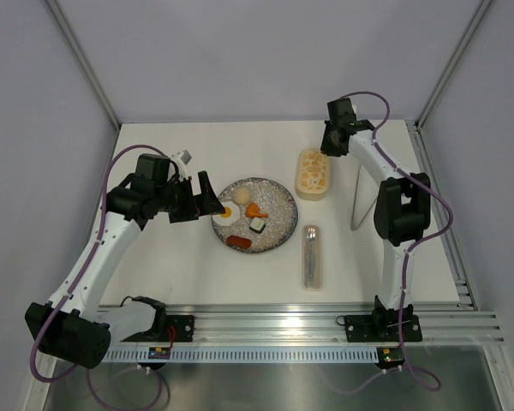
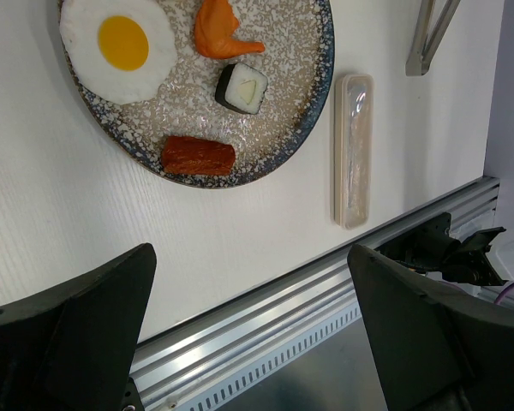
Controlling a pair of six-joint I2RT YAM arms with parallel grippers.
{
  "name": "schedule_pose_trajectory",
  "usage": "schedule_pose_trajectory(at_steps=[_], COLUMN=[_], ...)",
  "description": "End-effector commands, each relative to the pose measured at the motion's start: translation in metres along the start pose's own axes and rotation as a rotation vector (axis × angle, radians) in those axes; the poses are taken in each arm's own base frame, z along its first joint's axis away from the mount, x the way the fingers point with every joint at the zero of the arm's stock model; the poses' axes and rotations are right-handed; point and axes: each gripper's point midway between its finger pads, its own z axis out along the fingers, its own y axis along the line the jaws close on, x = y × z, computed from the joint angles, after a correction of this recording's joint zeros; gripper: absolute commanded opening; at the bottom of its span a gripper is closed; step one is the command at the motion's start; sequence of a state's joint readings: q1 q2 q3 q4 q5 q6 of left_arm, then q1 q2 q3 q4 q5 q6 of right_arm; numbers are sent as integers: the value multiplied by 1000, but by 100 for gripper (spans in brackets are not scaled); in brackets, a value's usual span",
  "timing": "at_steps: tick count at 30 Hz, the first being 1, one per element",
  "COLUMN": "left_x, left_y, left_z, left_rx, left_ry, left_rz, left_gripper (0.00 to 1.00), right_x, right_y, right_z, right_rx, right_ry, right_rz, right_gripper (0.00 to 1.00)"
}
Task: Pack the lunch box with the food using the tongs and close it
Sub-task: Close the box lid on the packing box.
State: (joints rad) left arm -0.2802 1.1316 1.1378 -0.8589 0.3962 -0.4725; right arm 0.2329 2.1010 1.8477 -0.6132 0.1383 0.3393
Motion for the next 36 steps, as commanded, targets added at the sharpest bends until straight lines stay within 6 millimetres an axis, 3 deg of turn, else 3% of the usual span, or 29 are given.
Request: schedule_pose_trajectory(at_steps=[1,4,8,12,16,21,25,29,36], left_x=[-9,-10,-9,-9,-10,-9,-8,-8,-7], left_y=[-9,-9,-8,-8,-9,-8,-7,-6,-6], left_z=[-6,-6,-5,-4,-3,-3,-3,-5,-5], left_rx=[39,38,36,38,41,40,36,32,28], left_ry=[-48,-50,-46,-43,-45,-44,-43,-45,-48], left_rz=[20,21,19,16,13,14,15,19,22], left_gripper=[99,99,99,99,99,98,99,99,99], right_x=[-13,2,28,44,31,-5,-22,-25,-11], right_y=[7,6,1,7,16,24,18,-5,-50], right_z=[-7,8,33,43,27,-5,-17,-14,3], right_rx=[-5,5,17,-6,-40,-60,-26,59,200], right_ry=[-33,10,74,135,90,-6,-64,-75,-29], right_rz=[3,-1,-7,-39,-59,-53,-37,1,24], right_gripper=[17,5,0,0,0,0,0,0,0])
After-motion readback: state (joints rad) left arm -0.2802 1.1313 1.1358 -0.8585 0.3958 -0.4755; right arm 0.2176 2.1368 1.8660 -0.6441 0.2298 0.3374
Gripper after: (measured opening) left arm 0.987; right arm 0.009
